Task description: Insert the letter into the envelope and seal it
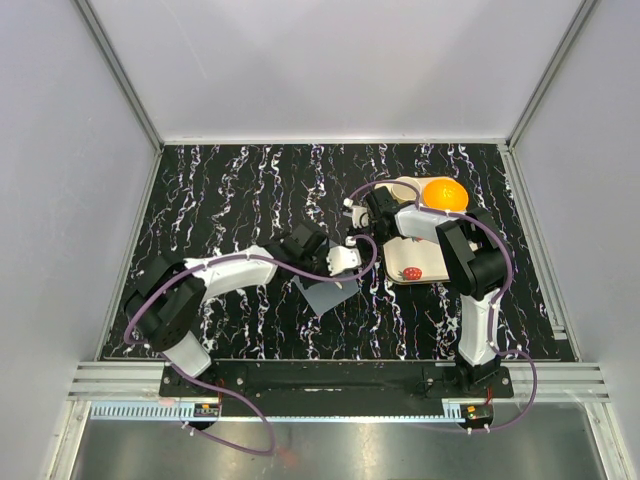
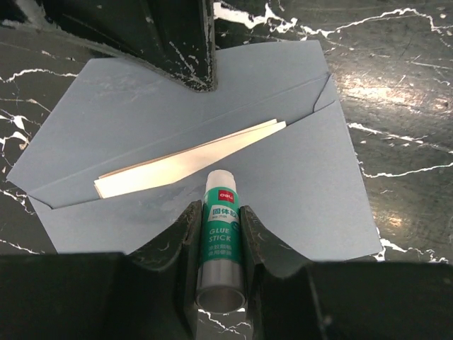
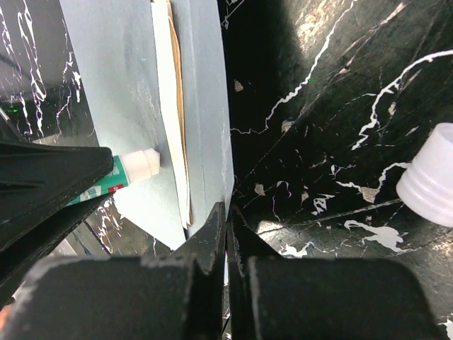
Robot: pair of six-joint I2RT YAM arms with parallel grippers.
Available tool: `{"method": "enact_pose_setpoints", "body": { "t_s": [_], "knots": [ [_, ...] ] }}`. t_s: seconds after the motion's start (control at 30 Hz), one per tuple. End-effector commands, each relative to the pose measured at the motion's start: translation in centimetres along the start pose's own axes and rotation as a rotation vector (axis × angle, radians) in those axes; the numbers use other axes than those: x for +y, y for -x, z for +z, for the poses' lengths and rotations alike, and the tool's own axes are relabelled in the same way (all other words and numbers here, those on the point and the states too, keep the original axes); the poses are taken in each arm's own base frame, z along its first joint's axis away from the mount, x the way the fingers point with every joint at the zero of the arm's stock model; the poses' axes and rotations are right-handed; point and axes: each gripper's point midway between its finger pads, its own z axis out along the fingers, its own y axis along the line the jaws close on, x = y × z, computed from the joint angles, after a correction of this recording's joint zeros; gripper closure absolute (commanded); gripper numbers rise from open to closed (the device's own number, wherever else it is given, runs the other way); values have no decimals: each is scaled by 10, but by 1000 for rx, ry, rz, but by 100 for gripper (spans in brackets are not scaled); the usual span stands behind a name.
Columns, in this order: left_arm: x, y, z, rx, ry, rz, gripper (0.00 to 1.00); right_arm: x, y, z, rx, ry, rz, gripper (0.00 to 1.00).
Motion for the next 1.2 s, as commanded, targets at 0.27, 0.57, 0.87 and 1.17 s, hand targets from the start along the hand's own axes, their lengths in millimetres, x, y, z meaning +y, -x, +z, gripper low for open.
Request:
{"method": "enact_pose_setpoints", "body": {
  "t_s": [0.27,0.57,0.87,1.17],
  "knots": [
    [58,-23,-11,91,135,-54,100,9,5,-2,-2,25,-44,100],
    [5,-3,-9,39,19,17,100,7,5,0,7,18,-30,100],
    [38,-12,-7,97,86,-50,100,5,4,1,20,15,-27,100],
    [33,-15,-7,96,37,-53,100,2,3,3,28,-1,-22,100]
  ]
}}
